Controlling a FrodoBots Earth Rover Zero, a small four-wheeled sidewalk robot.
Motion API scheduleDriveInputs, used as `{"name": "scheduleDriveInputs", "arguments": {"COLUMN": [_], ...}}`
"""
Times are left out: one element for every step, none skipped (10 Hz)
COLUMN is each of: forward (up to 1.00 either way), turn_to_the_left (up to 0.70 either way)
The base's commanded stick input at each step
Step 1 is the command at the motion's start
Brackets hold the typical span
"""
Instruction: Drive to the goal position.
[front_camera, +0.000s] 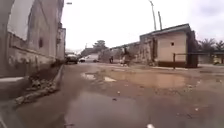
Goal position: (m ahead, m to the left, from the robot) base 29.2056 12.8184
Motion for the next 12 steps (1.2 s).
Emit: {"name": "scheduleDriveInputs", "arguments": {"forward": [0.85,0.85,0.85,0.85,0.85,0.85,0.85,0.85,0.85,0.85,0.85,0.85], "turn_to_the_left": [0.34,0.15,0.0,0.0,0.0,0.0,0.0,0.0,0.0,0.0,0.0,0.0]}}
